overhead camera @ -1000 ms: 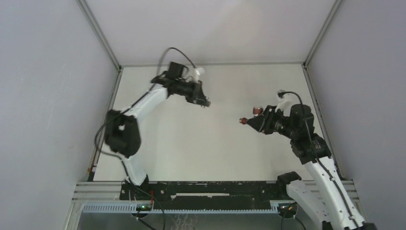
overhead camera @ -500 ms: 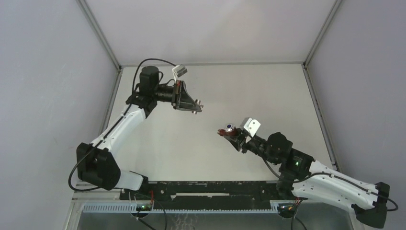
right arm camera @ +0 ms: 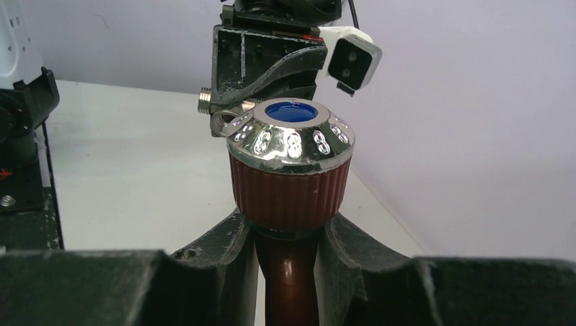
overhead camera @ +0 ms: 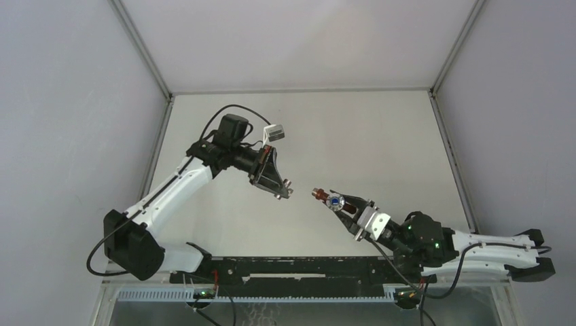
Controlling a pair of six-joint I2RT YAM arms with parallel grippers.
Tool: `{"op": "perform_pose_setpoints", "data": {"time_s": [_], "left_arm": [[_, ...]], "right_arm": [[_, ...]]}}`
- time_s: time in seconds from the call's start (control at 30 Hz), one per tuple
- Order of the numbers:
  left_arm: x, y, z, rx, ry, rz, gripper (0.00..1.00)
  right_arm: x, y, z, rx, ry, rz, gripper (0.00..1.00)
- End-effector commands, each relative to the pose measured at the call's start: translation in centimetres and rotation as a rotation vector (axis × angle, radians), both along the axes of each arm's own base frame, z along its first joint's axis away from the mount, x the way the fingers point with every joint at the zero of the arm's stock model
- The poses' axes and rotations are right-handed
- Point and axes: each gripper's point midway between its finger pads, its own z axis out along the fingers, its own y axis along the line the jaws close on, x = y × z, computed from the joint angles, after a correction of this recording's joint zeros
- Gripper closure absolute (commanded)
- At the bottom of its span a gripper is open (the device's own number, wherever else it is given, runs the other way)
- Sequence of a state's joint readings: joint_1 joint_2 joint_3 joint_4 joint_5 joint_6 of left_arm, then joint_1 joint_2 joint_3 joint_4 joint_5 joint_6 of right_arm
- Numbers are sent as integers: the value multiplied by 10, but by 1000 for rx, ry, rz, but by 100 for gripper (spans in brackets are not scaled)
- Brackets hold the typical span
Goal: Install the water faucets
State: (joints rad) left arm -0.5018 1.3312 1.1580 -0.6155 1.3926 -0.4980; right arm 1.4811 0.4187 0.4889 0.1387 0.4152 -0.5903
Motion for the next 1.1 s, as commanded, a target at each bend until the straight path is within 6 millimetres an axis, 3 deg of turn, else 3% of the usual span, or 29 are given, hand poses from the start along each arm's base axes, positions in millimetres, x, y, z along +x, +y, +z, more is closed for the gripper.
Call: {"op": "perform_pose_setpoints", "data": {"time_s": [0.0,0.23,0.57,1.07], "left_arm": [[-20,5,27,-56,-23,-63,100],[-18,1,32,-46,0,-67,100],[-15,-1,45,-87,-1,-128,100],[-15,-3,30,-18,28,-102,100]], "right_arm": [[0,-1,18,-26,-160,-33,100],[-3,10,12,-160,-320,-69,100],[-15,24,4,-199,-454,-119,100],[-17,30,7,-303,-644,-191,100]]}}
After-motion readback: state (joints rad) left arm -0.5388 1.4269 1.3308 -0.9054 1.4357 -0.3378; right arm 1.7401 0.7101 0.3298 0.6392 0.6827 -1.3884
